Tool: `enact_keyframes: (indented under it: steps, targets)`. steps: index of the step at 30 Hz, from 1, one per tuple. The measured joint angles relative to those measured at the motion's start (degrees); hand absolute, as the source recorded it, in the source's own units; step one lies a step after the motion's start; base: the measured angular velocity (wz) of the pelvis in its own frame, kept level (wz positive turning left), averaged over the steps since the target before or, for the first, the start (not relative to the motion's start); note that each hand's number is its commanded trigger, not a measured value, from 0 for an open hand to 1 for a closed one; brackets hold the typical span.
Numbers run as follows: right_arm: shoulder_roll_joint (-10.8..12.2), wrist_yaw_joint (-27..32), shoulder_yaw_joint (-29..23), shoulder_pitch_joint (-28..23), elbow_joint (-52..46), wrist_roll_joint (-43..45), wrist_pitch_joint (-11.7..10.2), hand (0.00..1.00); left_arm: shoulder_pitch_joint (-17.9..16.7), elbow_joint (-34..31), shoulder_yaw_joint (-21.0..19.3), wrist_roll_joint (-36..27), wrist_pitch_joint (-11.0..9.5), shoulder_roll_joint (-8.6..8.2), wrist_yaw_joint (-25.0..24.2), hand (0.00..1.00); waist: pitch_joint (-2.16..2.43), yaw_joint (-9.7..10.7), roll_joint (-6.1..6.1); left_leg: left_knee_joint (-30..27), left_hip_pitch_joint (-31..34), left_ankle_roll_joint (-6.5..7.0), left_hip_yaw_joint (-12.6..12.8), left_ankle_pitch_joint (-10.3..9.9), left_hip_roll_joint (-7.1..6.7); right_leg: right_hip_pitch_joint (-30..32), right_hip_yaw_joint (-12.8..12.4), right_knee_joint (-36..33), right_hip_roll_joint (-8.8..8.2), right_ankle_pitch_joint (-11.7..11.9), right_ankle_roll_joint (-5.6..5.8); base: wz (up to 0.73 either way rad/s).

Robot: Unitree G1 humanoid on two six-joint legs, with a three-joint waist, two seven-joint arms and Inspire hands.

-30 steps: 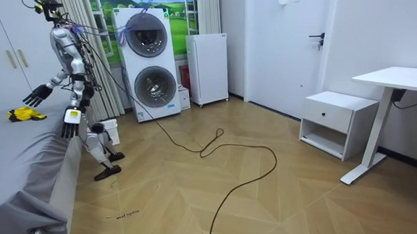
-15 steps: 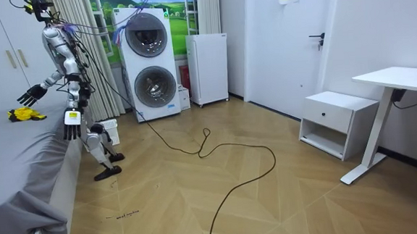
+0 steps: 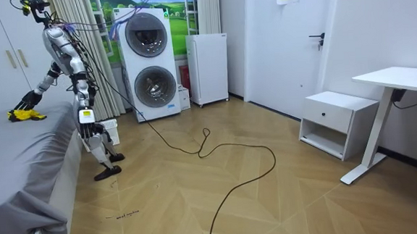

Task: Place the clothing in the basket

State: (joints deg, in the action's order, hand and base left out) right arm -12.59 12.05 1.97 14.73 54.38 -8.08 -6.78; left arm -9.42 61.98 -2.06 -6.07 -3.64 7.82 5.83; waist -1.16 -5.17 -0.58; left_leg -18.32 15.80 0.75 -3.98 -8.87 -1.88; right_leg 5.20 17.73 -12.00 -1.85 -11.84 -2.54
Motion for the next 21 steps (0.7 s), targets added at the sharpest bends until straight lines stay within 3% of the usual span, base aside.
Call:
enact_keyframes:
  steps: [5, 6, 7, 8, 11, 14, 21]
  targets:
    - [-2.03, 3.52, 0.05, 2.65, 5.87, 5.07, -0.12, 0.00, 1.43, -0.27, 0.10, -0.05, 0.69, 0.14, -0.38, 0.00, -0.40, -1.47, 0.66, -1.33, 3.11, 0.26, 0.02, 0.15, -0.17, 2.07, 1.28, -0.35, -0.23, -0.23, 0.25, 0.13]
    - [-2.42, 4.12, 0.04, 2.92, 6.52, 5.30, -0.13, 0.51, 1.61, -0.26, 0.21, -0.14, 0.69, 0.18, -0.38, 0.00, -0.41, -1.56, 0.82, -1.37, 3.53, 0.35, -0.06, 0.23, -0.24, 2.45, 1.56, -0.58, -0.29, -0.23, 0.25, 0.27]
    - [-3.20, 5.10, 0.03, 3.84, 8.64, 5.55, -0.23, 0.94, 2.05, -0.04, 0.38, -0.25, 0.86, 0.23, -0.38, 0.00, -0.38, -1.61, 1.15, -1.37, 4.14, 0.49, -0.60, 0.47, -0.53, 2.89, 2.36, -0.79, -0.49, -0.25, 0.28, 0.35]
    - [-3.87, 6.33, 0.01, 4.88, 10.78, 6.03, -0.15, 1.00, 2.49, -0.04, 1.14, -0.61, 1.13, 0.43, -0.37, 0.00, -0.33, -1.81, 1.50, -1.36, 4.83, 0.60, -1.03, 0.70, -0.75, 3.39, 2.89, -1.01, -0.63, -0.29, 0.35, 0.31]
    - [-5.15, 9.70, -1.28, 7.35, 13.79, 6.34, 0.27, 1.00, 3.65, -0.13, 1.80, -0.63, 1.69, 0.54, -0.51, 0.00, -0.38, -3.07, 2.17, -1.29, 6.87, 0.76, -1.12, 1.25, -0.88, 5.95, 3.19, -2.47, -1.02, -0.35, 0.46, 0.10]
    - [-7.70, 11.73, -2.31, 9.06, 14.90, 5.42, 0.97, 1.00, 3.67, -0.12, 2.95, -1.14, 2.66, 0.65, -0.92, 0.00, -0.56, -3.04, 2.85, -0.92, 7.80, 1.11, -1.18, 1.78, -1.05, 7.01, 4.11, -3.05, -1.33, -0.43, 0.61, 0.09]
    - [-11.75, 12.00, -2.30, 12.08, 19.17, 1.35, 2.63, 1.00, 4.43, -0.72, 4.35, -1.31, 4.24, 2.40, -1.33, 0.00, -0.61, -3.34, 3.72, 0.07, 8.67, 1.04, -1.24, 2.49, -1.08, 8.16, 4.13, -2.91, -1.39, -0.42, 0.60, 0.05]
